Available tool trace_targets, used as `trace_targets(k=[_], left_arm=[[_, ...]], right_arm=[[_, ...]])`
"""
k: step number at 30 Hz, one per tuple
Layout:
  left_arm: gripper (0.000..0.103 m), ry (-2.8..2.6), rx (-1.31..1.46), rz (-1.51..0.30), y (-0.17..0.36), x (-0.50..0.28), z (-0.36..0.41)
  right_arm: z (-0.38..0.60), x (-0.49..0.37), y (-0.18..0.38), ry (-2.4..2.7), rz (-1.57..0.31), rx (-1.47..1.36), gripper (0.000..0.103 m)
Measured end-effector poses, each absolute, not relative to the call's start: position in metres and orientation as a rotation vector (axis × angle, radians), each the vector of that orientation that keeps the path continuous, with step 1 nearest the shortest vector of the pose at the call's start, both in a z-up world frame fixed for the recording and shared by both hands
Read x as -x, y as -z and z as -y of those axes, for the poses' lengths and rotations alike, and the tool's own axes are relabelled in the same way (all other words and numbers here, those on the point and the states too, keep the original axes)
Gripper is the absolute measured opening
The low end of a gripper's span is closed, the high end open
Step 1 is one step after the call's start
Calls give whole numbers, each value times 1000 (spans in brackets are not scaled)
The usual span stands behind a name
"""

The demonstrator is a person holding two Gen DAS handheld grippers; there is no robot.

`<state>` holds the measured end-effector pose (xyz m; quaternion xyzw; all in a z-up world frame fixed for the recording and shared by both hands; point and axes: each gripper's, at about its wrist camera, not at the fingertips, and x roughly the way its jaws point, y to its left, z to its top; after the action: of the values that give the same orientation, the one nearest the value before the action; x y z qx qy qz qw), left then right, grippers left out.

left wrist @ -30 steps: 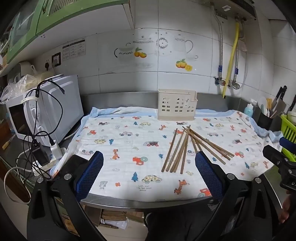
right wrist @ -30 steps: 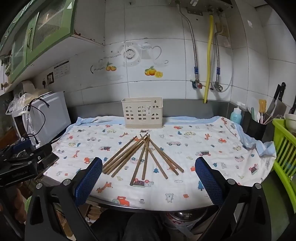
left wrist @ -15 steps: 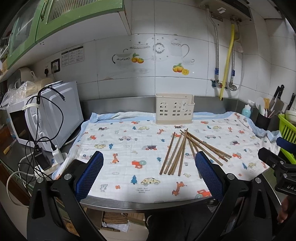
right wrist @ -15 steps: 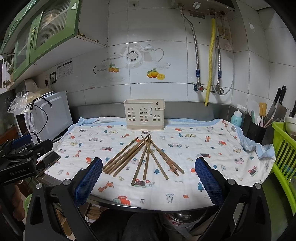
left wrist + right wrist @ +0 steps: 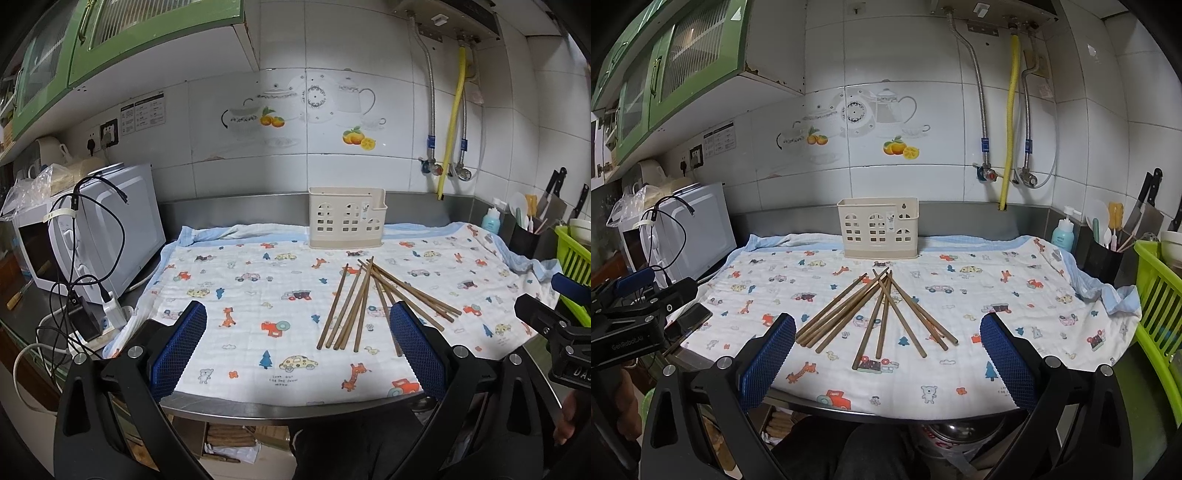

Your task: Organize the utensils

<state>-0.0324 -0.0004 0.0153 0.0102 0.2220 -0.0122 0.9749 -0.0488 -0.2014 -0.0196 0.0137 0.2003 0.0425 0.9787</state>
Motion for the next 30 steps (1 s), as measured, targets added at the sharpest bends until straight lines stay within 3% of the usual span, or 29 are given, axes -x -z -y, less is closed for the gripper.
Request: trace_targets(k=[30], left_arm=[[98, 30, -25, -450, -11, 32, 2]], right_arm=[[202, 51, 18, -85, -400, -23, 97]])
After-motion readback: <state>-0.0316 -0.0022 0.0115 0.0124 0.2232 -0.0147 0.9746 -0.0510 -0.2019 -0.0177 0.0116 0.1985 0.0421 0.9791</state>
